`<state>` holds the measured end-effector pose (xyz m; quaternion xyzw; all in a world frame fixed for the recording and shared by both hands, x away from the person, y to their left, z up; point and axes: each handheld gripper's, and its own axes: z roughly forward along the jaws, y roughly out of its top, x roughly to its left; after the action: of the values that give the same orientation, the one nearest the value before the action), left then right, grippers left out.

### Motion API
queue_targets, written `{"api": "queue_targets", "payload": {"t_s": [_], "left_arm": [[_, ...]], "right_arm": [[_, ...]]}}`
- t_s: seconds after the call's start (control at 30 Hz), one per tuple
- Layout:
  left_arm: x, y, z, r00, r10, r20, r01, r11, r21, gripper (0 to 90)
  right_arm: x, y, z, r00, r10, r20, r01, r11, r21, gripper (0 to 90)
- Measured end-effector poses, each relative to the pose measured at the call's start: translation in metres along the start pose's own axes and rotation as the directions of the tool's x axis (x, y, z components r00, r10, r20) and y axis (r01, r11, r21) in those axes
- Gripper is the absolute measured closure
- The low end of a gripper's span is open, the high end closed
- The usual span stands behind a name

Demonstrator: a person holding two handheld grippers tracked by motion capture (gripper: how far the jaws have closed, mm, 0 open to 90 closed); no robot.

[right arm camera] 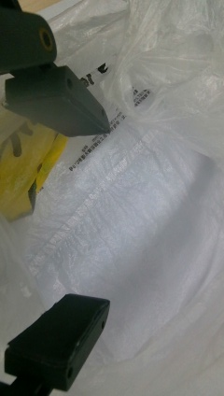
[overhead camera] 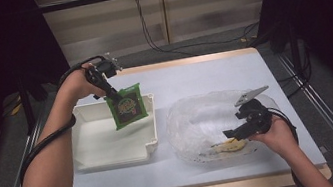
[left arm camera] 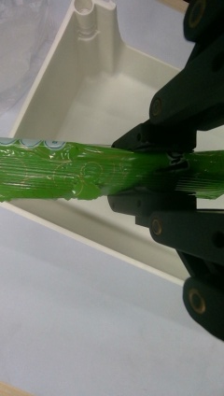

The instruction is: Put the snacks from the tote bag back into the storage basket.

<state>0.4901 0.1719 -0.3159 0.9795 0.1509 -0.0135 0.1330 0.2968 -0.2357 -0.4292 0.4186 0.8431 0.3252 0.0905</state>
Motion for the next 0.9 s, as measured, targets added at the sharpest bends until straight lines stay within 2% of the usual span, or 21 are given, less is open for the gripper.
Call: {"api": "queue_targets", "payload": {"t_s": [0.07, 0.1, 0.13, 0.2, 0.23, 0.3, 0.37, 0.43, 0.47, 0.5, 0.53, 0.6, 0.7, 0.73, 0.83, 0.9], "left_arm": [[0.001, 0.001, 0.000, 0.9999, 0.011, -0.007, -0.011, 0.9999, 0.005, 74.5], [0.000, 0.002, 0.002, 0.9998, 0.005, -0.019, -0.005, 0.9999, -0.010, 74.5], [0.001, 0.002, 0.001, 0.9999, 0.016, -0.006, -0.016, 0.9999, 0.005, 74.5], [0.001, 0.003, 0.002, 0.9999, 0.011, -0.003, -0.011, 0.9999, 0.002, 74.6], [0.002, 0.003, 0.002, 0.9995, 0.030, -0.012, -0.030, 0.9995, 0.011, 74.5], [0.001, 0.003, 0.003, 0.9998, 0.011, -0.014, -0.011, 0.9999, 0.003, 74.5], [0.003, 0.003, 0.003, 0.9999, 0.014, -0.006, -0.014, 0.9999, 0.002, 74.5], [0.003, 0.003, 0.006, 0.9998, 0.009, -0.020, -0.010, 0.9998, -0.018, 74.4], [0.005, 0.004, 0.005, 1.0000, 0.008, 0.006, -0.008, 1.0000, 0.000, 74.4], [0.005, 0.004, 0.005, 0.9996, 0.026, -0.006, -0.026, 0.9996, 0.011, 74.4], [0.005, 0.004, 0.007, 0.9998, 0.015, -0.014, -0.015, 0.9999, -0.001, 74.4], [0.005, 0.004, 0.008, 0.9999, 0.010, -0.004, -0.010, 1.0000, 0.000, 74.4], [0.007, 0.005, 0.008, 0.9997, 0.024, -0.007, -0.024, 0.9997, 0.012, 74.4], [0.006, 0.005, 0.010, 0.9998, 0.008, -0.017, -0.008, 1.0000, -0.005, 74.4], [0.008, 0.006, 0.010, 0.9997, 0.023, -0.006, -0.023, 0.9997, 0.007, 74.4], [0.008, 0.007, 0.011, 0.9998, 0.020, -0.010, -0.019, 0.9998, 0.007, 74.4]], "right_arm": [[0.001, 0.000, 0.001, 1.0000, 0.000, -0.003, 0.000, 1.000, 0.001, 13.1], [0.001, 0.001, 0.001, 1.0000, 0.001, -0.002, -0.001, 1.000, 0.003, 13.1], [0.001, 0.001, 0.001, 1.0000, -0.002, -0.003, 0.002, 1.000, 0.003, 13.1], [0.001, 0.001, 0.001, 1.0000, -0.002, 0.002, 0.002, 1.000, 0.006, 13.1], [0.001, 0.001, 0.001, 1.0000, -0.003, 0.001, 0.003, 1.000, 0.006, 13.2], [0.001, 0.001, 0.001, 1.0000, -0.002, 0.001, 0.002, 1.000, 0.006, 13.1], [0.001, 0.001, 0.000, 1.0000, 0.004, 0.001, -0.004, 1.000, 0.007, 13.1], [0.000, 0.000, 0.000, 1.0000, 0.006, 0.000, -0.006, 1.000, 0.003, 13.1], [0.000, 0.000, 0.001, 1.0000, 0.007, 0.002, -0.007, 1.000, 0.003, 13.1], [-0.001, 0.000, 0.001, 1.0000, 0.006, 0.000, -0.006, 1.000, 0.004, 13.1], [-0.001, 0.000, 0.001, 1.0000, 0.006, -0.001, -0.006, 1.000, 0.004, 13.1], [-0.001, 0.000, 0.001, 1.0000, -0.002, 0.002, 0.002, 1.000, 0.001, 13.1], [0.000, 0.000, 0.001, 1.0000, 0.005, 0.000, -0.005, 1.000, 0.005, 13.1], [0.000, 0.000, 0.001, 1.0000, 0.004, 0.000, -0.004, 1.000, 0.004, 13.1], [0.000, 0.000, 0.001, 1.0000, 0.004, 0.002, -0.004, 1.000, 0.006, 13.1], [-0.001, 0.000, 0.002, 1.0000, 0.001, -0.002, -0.001, 1.000, 0.002, 13.1]]}}
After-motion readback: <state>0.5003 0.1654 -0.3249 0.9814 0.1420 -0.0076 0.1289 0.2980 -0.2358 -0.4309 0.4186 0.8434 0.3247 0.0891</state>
